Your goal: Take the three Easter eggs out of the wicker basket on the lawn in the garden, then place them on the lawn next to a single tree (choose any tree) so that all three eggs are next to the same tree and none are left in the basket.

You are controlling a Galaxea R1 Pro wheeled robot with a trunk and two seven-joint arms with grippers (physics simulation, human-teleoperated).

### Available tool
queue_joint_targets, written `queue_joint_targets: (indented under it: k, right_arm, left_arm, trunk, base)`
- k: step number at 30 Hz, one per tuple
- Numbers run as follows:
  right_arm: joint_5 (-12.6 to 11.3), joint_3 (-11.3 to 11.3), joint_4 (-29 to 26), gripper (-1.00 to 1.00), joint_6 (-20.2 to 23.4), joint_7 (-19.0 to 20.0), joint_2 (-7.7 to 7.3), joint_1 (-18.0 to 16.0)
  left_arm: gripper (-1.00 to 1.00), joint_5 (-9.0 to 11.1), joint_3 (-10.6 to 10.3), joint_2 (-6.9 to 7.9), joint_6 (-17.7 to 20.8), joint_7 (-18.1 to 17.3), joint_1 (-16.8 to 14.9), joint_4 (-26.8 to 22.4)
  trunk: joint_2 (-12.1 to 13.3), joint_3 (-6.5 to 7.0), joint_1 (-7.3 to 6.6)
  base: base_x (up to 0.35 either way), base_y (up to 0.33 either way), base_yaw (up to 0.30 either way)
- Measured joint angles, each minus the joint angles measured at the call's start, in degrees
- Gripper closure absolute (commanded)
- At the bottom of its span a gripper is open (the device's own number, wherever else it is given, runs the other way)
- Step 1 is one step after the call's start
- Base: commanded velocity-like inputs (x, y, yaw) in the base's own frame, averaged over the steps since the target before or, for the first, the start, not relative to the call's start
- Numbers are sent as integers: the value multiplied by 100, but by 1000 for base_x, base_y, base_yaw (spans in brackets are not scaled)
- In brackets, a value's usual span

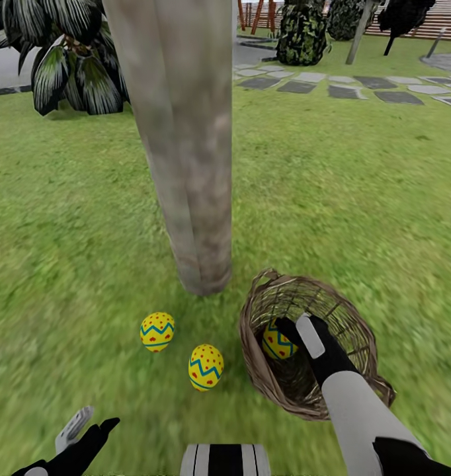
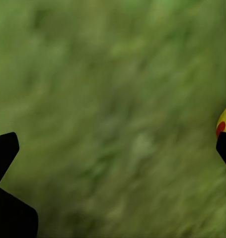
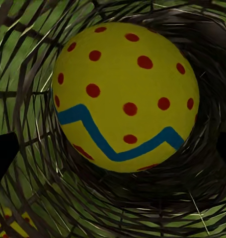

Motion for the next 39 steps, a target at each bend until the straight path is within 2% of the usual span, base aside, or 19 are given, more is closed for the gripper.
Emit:
queue_joint_targets:
  k: [9,24,33,39]
  right_arm:
    - [-10,0,0,-100,-30,2,-1,-19]
    - [-5,8,9,-100,-369,17,7,-98]
    - [-1,9,10,-100,-495,22,7,-103]
    - [-2,15,10,-100,-683,19,7,-105]
  left_arm:
    - [-100,-38,-20,-2,0,44,0,0]
    - [-100,-6,-36,2,0,-17,0,0]
    - [-100,-23,-37,2,0,-17,0,0]
    - [-100,-11,-43,2,0,-18,0,0]
  trunk:
    - [-12,-200,23]
    - [-12,-200,23]
    - [-24,-399,46]
    - [-25,-400,46]
  base:
    - [0,0,0]
    - [0,0,0]
    - [0,0,0]
    - [0,0,0]
